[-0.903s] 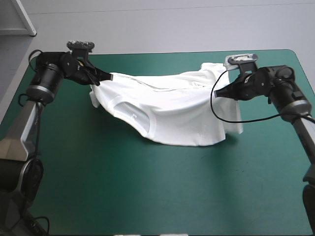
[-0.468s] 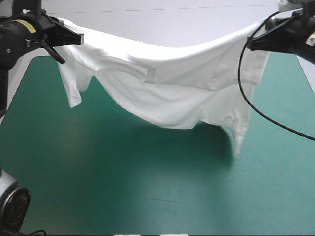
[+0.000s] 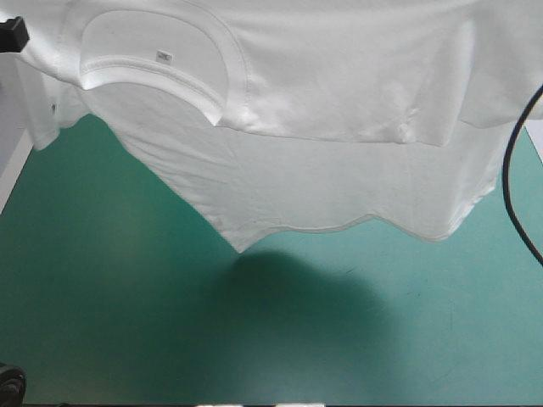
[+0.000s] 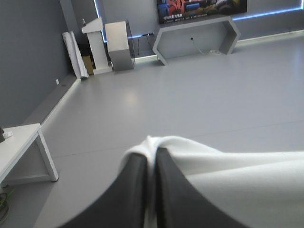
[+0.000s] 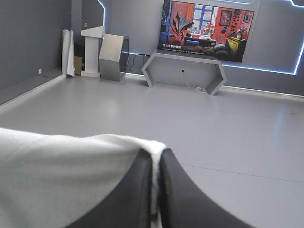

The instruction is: Fold the cloth

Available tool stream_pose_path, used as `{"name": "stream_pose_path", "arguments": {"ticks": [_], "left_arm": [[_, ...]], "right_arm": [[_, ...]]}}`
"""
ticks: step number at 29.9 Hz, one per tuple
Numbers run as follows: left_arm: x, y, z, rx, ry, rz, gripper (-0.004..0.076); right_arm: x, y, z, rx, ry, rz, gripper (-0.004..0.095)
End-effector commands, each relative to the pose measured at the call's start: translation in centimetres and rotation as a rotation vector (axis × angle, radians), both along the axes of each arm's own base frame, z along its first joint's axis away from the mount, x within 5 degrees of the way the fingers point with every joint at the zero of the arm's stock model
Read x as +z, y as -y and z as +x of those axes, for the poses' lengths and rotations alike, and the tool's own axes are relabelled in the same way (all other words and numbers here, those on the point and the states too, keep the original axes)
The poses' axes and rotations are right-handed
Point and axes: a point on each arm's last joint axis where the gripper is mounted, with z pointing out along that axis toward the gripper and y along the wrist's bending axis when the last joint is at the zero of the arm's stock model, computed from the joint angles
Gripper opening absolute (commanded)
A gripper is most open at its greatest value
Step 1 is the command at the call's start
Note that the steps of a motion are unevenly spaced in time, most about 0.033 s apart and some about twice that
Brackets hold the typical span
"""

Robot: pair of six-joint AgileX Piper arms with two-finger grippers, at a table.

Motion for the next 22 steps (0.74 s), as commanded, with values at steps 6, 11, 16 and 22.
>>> {"name": "stream_pose_path", "arguments": {"ticks": [6, 11, 16, 22], "left_arm": [[1.1, -1.5, -2.2, 0.096, 0.094, 0.04, -0.0008], [-0.2, -0.4, 1.7, 0.105, 0.006, 0.074, -0.0008], [-2.9, 1.4, 8.1, 0.112, -0.135, 0.126, -0.0008], [-8.0, 3.6, 16.4, 0.133, -0.333, 0.199, -0.0008]], "right_arm": [[0.8, 0.4, -0.6, -0.034, 0.079, -0.012, -0.0019], [-0.5, -0.3, 3.3, -0.034, -0.021, -0.032, -0.0019], [-4.6, -1.8, 12.0, -0.029, -0.225, -0.071, -0.0019], [-10.1, -3.5, 21.3, -0.015, -0.372, -0.071, -0.0019]]}}
